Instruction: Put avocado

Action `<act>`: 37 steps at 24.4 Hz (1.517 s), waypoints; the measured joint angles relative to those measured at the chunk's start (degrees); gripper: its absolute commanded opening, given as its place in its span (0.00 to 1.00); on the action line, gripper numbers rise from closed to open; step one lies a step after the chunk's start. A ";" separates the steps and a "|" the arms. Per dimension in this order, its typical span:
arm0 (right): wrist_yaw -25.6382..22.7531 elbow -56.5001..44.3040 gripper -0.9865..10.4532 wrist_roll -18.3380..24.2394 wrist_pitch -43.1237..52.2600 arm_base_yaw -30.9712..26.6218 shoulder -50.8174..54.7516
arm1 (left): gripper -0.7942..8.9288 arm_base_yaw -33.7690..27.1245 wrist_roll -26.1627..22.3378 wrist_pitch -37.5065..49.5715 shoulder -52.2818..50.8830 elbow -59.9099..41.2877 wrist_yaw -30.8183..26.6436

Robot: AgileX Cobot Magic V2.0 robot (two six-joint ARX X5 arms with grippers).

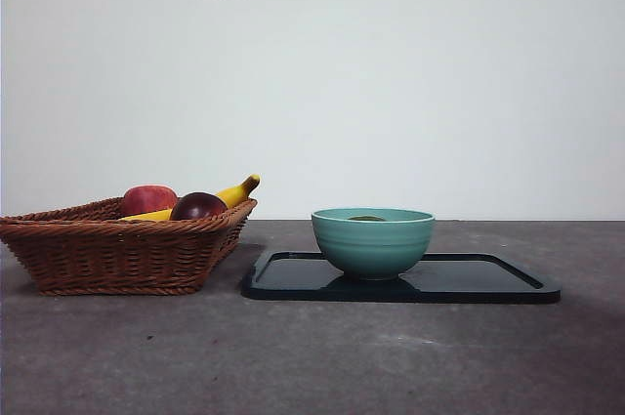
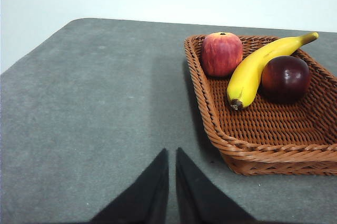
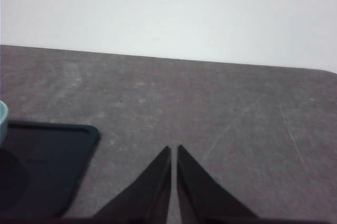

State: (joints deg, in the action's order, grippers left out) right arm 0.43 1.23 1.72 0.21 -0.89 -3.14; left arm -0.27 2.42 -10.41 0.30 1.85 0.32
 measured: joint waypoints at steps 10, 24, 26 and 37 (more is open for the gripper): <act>0.63 -0.33 0.09 0.00 -8.63 0.22 2.89 | 0.10 0.00 0.00 0.00 0.00 0.00 0.02; 0.07 -0.33 0.09 -1.77 -9.90 0.83 2.89 | 0.10 0.00 -0.02 0.00 0.02 0.00 0.02; 0.04 -0.33 0.09 -1.88 -9.81 0.83 2.89 | 0.10 0.00 -0.02 0.00 0.00 0.00 0.02; 0.04 -0.33 0.09 -1.97 -9.77 0.83 2.89 | 0.10 0.00 -0.02 0.00 0.02 0.00 0.00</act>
State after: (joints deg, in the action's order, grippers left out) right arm 0.47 0.91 -0.25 -9.56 -0.05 -0.25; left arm -0.27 2.39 -10.41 0.32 1.85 0.32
